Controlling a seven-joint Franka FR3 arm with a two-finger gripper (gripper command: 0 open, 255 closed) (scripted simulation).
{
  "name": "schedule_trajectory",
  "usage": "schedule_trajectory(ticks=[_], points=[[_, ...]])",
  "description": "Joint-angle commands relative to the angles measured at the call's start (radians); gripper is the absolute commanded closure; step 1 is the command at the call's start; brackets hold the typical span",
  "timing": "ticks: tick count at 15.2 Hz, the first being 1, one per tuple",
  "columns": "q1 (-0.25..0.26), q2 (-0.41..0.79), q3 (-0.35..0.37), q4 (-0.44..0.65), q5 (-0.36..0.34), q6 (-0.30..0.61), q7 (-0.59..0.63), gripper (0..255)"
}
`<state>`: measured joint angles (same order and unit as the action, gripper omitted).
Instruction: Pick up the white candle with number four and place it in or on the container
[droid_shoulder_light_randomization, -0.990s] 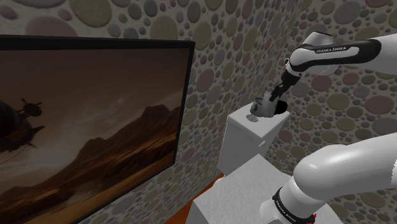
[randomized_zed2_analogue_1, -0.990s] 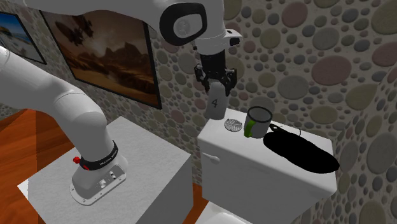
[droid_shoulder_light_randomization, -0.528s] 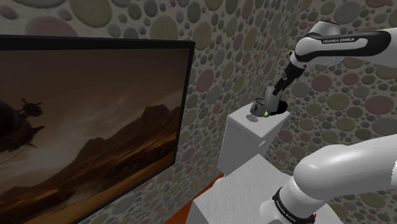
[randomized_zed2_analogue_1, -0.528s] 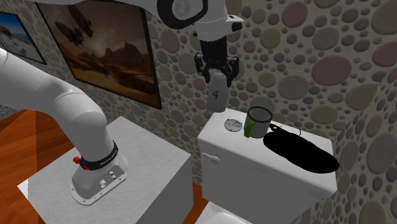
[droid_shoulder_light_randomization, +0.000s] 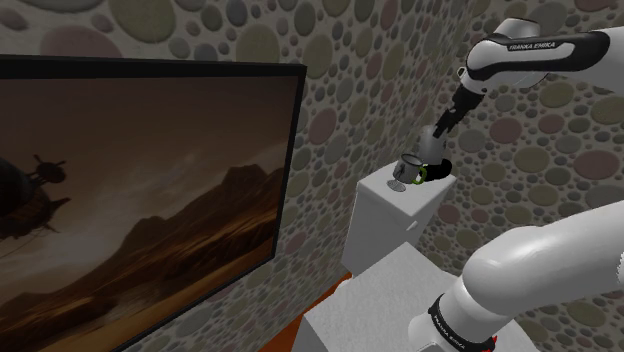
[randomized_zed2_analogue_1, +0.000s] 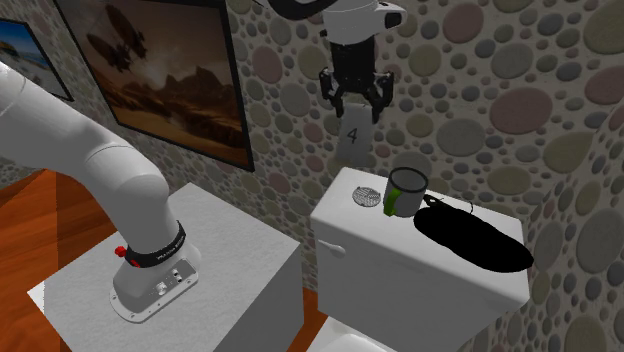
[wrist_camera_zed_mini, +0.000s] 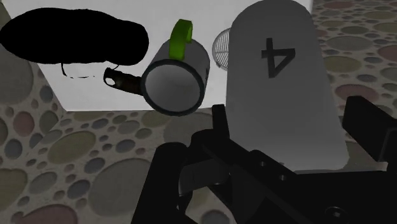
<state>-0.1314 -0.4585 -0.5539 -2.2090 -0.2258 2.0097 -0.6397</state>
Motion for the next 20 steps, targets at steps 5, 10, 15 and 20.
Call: schedule_trajectory(ticks=[5,10,15,20], points=[[0.051,0.233,-0.13,0.262,0.128,-0.039,-0.151,255],[0.041,0.479,-0.229,0.504,0.317,-0.099,-0.309,255],[0.04,0.475,-0.225,0.434,0.317,-0.031,-0.312,255],[0.04,0.48,-0.225,0.371,0.323,0.035,-0.32,255]])
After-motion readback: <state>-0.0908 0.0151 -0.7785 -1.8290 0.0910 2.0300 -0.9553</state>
